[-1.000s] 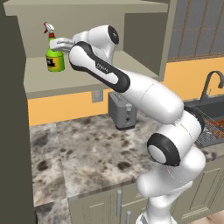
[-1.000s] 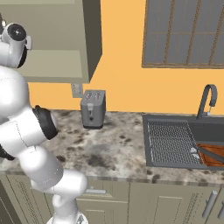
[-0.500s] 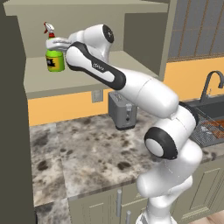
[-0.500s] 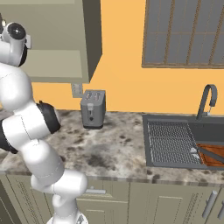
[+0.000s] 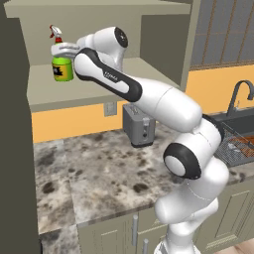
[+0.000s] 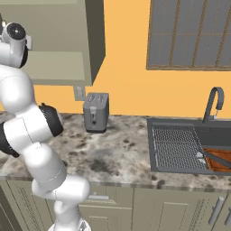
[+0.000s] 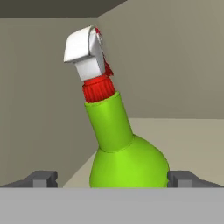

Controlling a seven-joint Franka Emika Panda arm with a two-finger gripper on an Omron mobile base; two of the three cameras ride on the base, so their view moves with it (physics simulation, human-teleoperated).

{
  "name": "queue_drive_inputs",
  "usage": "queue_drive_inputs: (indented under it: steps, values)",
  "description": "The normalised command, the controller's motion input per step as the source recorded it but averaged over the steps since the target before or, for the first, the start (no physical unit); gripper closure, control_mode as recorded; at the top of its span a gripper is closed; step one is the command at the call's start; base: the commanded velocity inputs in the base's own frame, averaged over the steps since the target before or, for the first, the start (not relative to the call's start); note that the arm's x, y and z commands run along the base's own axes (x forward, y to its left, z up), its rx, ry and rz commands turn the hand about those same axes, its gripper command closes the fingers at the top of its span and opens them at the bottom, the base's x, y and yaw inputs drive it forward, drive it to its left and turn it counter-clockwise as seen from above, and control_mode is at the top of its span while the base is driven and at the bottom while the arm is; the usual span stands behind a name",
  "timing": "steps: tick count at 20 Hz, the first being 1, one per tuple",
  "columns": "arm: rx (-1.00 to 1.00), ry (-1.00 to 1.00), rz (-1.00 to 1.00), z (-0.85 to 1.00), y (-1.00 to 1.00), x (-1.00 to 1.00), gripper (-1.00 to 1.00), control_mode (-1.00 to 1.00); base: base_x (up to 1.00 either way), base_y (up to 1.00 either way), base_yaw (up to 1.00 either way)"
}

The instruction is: Move the cutting board and knife to the sink. Then move spray from the cabinet to the counter.

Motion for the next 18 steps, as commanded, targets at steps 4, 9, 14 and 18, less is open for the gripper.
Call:
queue_drive_inputs:
  steps: [4, 9, 14, 18]
  values:
    - [-0.03, 0.00, 0.00, -0.09, 0.02, 0.09, -1.00, -1.00, 0.00, 0.00, 0.00]
    - [-0.03, 0.00, 0.00, -0.10, 0.06, 0.08, -1.00, -1.00, 0.00, 0.00, 0.00]
    - [-0.02, 0.00, 0.00, -0.07, 0.08, 0.11, -1.00, -1.00, 0.00, 0.00, 0.00]
    - [-0.02, 0.00, 0.00, -0.04, 0.11, 0.16, -1.00, -1.00, 0.00, 0.00, 0.00]
